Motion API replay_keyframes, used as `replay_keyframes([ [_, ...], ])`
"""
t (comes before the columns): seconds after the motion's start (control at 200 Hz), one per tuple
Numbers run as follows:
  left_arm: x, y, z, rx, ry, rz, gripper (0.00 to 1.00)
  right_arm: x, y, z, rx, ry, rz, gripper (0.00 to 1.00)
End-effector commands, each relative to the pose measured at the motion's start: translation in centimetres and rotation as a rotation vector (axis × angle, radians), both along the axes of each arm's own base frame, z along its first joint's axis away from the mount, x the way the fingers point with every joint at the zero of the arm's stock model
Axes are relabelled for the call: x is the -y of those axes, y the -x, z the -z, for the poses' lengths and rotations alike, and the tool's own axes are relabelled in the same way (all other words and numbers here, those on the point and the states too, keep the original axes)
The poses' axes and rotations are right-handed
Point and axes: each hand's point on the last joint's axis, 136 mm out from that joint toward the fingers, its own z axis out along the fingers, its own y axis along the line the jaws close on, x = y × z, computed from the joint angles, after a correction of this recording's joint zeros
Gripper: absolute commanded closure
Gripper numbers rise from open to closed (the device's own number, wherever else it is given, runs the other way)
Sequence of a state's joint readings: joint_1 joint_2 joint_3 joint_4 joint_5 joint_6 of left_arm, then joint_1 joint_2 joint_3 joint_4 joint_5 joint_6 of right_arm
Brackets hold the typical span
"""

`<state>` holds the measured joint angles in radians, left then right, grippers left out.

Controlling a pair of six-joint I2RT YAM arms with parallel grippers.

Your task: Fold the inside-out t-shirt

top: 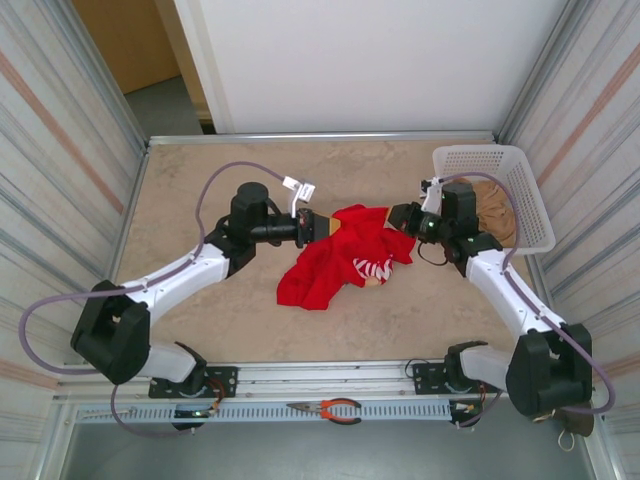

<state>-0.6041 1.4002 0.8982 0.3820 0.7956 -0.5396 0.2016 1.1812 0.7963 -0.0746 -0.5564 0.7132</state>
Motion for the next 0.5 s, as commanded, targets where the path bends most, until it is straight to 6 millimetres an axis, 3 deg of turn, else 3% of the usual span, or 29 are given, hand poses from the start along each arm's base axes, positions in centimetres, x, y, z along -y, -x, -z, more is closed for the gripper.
replay_keyframes([
  [0.0, 0.4, 0.9, -0.7, -0.003, 0.042, 0.087, 0.89, -1.8, 0.4, -1.7, 0.042, -0.055, -0.062, 1.0],
  [0.16, -1.7, -2.4, 2.2, -0.072, 0.01, -0.085, 0.57, -3.4, 1.9, -2.8, 0.064, -0.035, -0.118, 1.0],
  [0.301, -3.2, -3.5, 4.0, -0.115, -0.014, -0.181, 0.54, -4.0, 2.7, -2.5, 0.058, -0.024, -0.136, 1.0],
  [0.491, -2.9, -1.7, 5.5, -0.033, -0.176, -0.311, 0.48, -4.5, 3.3, -2.3, 0.053, -0.018, -0.144, 1.0],
])
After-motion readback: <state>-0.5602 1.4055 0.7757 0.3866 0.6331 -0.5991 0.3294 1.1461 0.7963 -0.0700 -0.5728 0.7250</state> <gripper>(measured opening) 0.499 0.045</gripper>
